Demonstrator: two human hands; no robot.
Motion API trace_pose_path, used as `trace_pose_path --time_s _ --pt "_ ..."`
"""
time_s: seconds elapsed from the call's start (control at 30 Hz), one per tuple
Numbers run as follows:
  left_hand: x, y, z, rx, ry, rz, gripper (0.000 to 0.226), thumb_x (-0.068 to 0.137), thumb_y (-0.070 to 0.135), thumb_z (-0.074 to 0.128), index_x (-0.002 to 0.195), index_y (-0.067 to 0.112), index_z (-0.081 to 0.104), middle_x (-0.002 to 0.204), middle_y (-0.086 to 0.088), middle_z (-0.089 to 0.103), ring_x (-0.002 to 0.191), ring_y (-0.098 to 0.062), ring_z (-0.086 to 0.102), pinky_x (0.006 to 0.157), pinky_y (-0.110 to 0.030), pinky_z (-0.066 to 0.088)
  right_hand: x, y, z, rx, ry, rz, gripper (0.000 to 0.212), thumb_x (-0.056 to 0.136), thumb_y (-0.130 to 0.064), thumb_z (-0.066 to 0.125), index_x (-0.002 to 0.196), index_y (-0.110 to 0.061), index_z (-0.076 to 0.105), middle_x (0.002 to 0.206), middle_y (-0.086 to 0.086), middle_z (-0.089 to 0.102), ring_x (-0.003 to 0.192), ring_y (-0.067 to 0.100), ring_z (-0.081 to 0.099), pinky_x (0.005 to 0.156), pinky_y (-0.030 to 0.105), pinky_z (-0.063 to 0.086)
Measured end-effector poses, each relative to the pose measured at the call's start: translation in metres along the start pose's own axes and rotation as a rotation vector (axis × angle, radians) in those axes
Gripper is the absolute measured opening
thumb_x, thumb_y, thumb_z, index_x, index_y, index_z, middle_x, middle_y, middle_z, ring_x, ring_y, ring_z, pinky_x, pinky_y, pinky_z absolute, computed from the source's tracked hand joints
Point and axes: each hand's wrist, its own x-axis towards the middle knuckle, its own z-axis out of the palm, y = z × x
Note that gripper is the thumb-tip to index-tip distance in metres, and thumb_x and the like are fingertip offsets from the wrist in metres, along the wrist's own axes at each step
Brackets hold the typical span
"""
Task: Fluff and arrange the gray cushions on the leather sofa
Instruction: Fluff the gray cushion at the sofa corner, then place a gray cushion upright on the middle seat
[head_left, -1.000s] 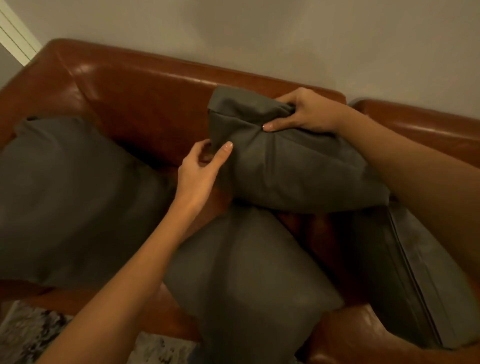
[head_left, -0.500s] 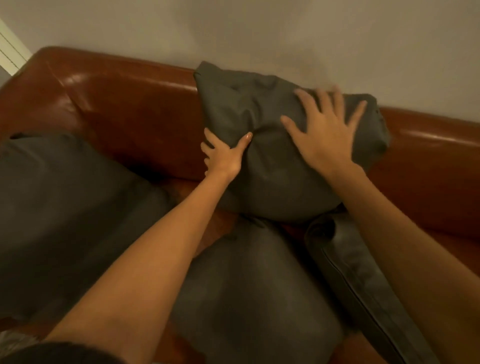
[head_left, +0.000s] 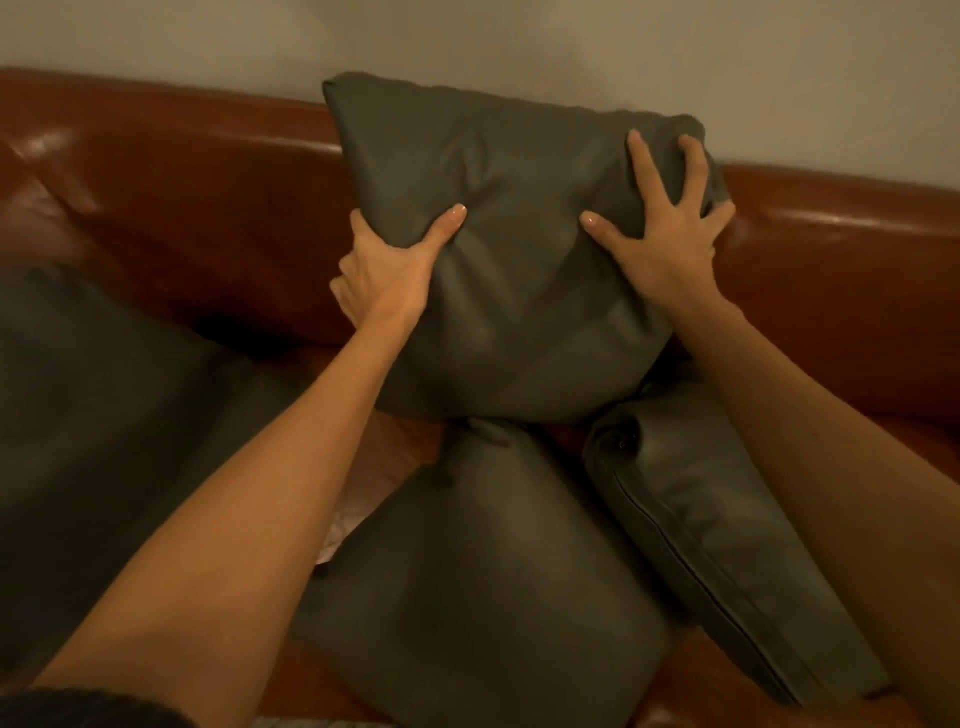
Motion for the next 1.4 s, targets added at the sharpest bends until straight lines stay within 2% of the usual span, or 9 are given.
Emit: trace_pose_path --time_s 0.13,0.3,0.43,0.63,0.73,1.1,1.17,1.27,1.4 --pt "0.010 -0.001 0.001 0.042 0.048 -0.001 0.100 0.060 0.086 0.059 0.137 0.024 0.042 0.133 -0.004 0.057 0.126 -0.031 0.048 0.105 -0.046 0.033 0.011 0.001 0.007 -0.027 -0.096 -0.001 0.078 0.087 -0.068 0.050 0.151 -0.051 0.009 0.163 0.001 -0.010 0.145 0.047 0.003 0.111 0.063 0.013" --pt "0.011 -0.056 0.004 -0.196 -0.160 -0.231 0.111 0.063 0.077 0.067 0.152 0.033 0.018 0.148 -0.004 0.041 0.136 -0.031 0.038 0.111 -0.043 0.032 -0.036 0.006 0.055 -0.130 -0.150 -0.163 0.087 0.089 -0.066 0.048 0.154 -0.040 -0.002 0.162 0.008 -0.018 0.139 0.050 0.013 0.109 0.059 0.019" --pt "0.008 -0.061 0.001 -0.288 -0.226 -0.213 0.113 0.065 0.074 0.068 0.154 0.031 0.012 0.152 -0.003 0.036 0.137 -0.027 0.038 0.112 -0.042 0.033 -0.042 0.017 0.045 0.008 -0.091 -0.240 0.080 0.093 -0.051 0.055 0.155 -0.031 0.010 0.163 0.010 -0.011 0.145 0.047 -0.010 0.117 0.056 -0.005" --pt "-0.048 -0.058 0.001 -0.280 0.098 0.092 0.087 0.086 0.040 0.067 0.153 0.018 0.015 0.156 -0.008 0.019 0.143 -0.024 0.022 0.116 -0.033 0.021 -0.099 0.068 0.030 0.188 0.056 -0.125 0.074 0.096 -0.041 0.057 0.155 -0.030 0.014 0.164 0.002 -0.004 0.148 0.034 -0.016 0.118 0.046 -0.002" --pt "-0.071 -0.065 0.013 -0.227 0.168 0.226 0.075 0.082 0.030 0.064 0.147 0.014 0.029 0.146 -0.012 0.028 0.134 -0.029 0.036 0.111 -0.047 0.035 -0.143 0.115 0.024 0.218 0.008 0.059 0.072 0.096 -0.040 0.056 0.154 -0.035 0.013 0.164 -0.005 -0.002 0.149 0.023 -0.014 0.117 0.047 0.005" --pt "-0.190 -0.056 0.107 0.082 -0.310 0.496 0.047 0.089 0.016 0.061 0.134 0.009 0.048 0.129 -0.016 0.045 0.119 -0.032 0.041 0.102 -0.036 0.031 -0.250 0.237 -0.006 0.108 -0.056 0.351 0.064 0.097 -0.043 0.051 0.152 -0.026 0.024 0.160 0.006 0.023 0.150 0.028 0.006 0.121 0.052 0.005" --pt "-0.206 -0.063 0.127 0.144 -0.436 0.401 0.050 0.093 0.023 0.060 0.139 0.012 0.044 0.136 -0.016 0.041 0.126 -0.034 0.037 0.107 -0.037 0.028 -0.271 0.254 -0.015 0.104 -0.007 0.437 0.066 0.094 -0.050 0.052 0.151 -0.025 0.028 0.159 0.003 0.026 0.149 0.029 0.010 0.120 0.052 0.007" --pt "-0.224 -0.065 0.150 0.079 -0.600 0.024 0.070 0.093 0.043 0.057 0.151 0.032 0.020 0.152 -0.013 0.021 0.138 -0.036 0.029 0.113 -0.040 0.025 -0.298 0.275 -0.023 0.244 0.034 0.671 0.077 0.086 -0.070 0.050 0.150 -0.034 0.026 0.159 -0.002 0.023 0.147 0.031 0.014 0.117 0.056 0.017" --pt "-0.244 -0.054 0.168 -0.087 -0.581 -0.237 0.086 0.085 0.055 0.062 0.149 0.049 0.006 0.157 -0.006 0.011 0.139 -0.035 0.028 0.110 -0.056 0.032 -0.319 0.294 -0.021 0.662 0.021 0.846 0.089 0.080 -0.072 0.053 0.152 -0.033 0.019 0.158 -0.002 0.022 0.142 0.030 0.029 0.113 0.051 0.032"
